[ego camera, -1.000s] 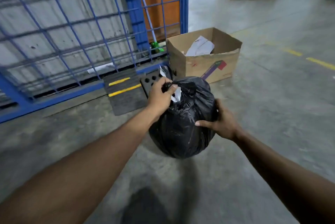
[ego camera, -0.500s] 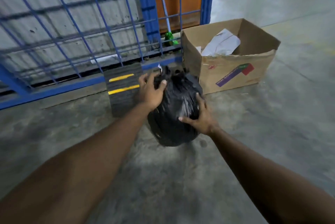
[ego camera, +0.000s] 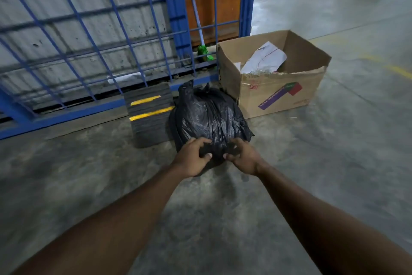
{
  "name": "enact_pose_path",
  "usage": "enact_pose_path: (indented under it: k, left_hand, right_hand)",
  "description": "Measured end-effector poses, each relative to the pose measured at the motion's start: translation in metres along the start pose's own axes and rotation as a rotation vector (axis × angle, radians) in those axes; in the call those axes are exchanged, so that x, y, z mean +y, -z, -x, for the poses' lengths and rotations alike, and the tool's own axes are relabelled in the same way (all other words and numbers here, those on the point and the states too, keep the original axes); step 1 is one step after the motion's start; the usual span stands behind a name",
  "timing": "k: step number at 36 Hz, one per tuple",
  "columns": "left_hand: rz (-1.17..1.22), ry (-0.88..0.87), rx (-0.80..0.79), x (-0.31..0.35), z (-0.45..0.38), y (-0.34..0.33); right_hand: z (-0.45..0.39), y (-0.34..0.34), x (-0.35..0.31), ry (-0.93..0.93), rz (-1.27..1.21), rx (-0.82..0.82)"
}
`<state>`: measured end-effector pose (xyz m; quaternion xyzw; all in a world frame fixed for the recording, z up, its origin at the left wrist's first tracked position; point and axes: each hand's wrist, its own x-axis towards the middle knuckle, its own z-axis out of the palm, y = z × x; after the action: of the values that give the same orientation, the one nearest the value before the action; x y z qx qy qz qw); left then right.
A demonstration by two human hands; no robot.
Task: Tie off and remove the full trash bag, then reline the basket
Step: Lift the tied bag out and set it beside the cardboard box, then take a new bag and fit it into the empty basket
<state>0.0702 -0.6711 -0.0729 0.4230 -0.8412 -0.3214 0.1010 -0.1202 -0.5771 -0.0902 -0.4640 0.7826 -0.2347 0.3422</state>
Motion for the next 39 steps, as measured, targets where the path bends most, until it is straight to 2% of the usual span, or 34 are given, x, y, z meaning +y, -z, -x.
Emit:
enact_pose_path:
  k: [2,8,20,31,39]
  left_hand:
    - [0.031,-0.037,0.04,0.012,0.009,0.008]
    - [0.086,-0.141,-0.016,0.059,0.045,0.03]
    - [0.141,-0.337,-0.171,0.125,0.161,0.038]
    - [0.198,-0.428,-0.391,0.172,0.227,-0.036]
    - [0.184,-0.626,-0.601,0.255,0.317,-0.115]
  right_hand:
    - [0.017,0.014,-0.006,0.036,-0.019,0.027]
    - [0.101,0.068,-0.026,0.053,0.049,0.158]
    - [0.297,0.107,-0.034,-0.059,0.072,0.207]
    - [0.442,0.087,0.007,-0.177,0.094,0.347]
    - [0.649,0.077,0.062,-0.389,0.121,0.723]
